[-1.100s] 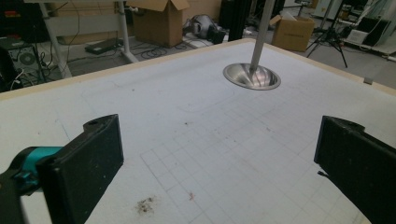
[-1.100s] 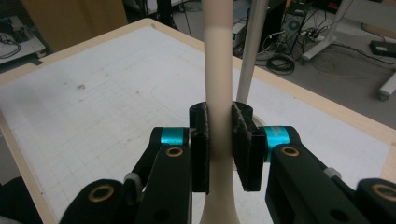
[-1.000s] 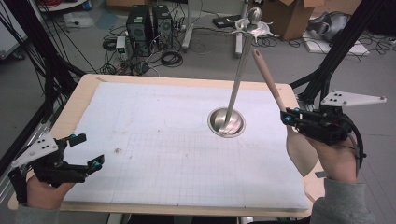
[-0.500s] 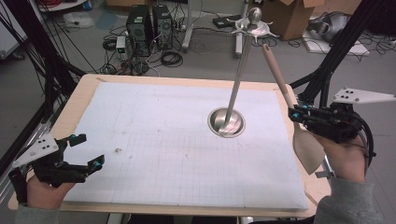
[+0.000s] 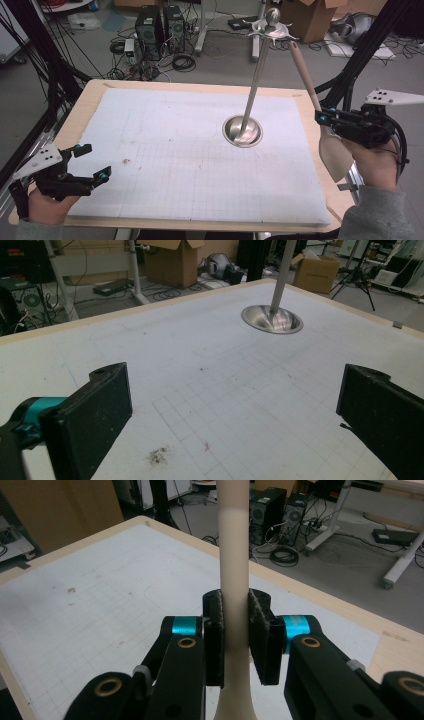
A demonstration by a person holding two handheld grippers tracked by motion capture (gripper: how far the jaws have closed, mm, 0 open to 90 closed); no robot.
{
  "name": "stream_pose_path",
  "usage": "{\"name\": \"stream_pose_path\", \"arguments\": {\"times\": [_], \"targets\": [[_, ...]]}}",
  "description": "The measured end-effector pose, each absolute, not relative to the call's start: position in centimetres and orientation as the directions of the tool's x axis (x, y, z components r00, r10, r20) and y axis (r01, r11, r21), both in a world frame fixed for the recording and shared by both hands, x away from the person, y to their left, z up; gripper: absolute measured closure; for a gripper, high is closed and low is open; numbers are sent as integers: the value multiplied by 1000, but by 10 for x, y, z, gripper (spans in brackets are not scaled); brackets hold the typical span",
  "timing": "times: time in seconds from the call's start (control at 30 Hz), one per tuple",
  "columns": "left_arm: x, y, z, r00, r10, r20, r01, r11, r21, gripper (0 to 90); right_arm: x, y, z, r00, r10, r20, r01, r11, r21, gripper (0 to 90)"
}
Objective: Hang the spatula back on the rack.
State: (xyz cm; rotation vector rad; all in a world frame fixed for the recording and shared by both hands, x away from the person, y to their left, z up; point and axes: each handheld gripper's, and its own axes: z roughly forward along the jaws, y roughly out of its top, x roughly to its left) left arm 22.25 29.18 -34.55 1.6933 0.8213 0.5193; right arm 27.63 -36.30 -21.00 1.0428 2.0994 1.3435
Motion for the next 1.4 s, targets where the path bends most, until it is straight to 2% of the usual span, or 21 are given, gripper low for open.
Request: {"name": "stream_pose_path", "arguments": {"times": [1.4], "targets": [[221, 297, -347, 651, 755, -78, 261, -126, 957, 17, 300, -380, -205, -614, 783, 101, 396, 195, 897, 785]]}}
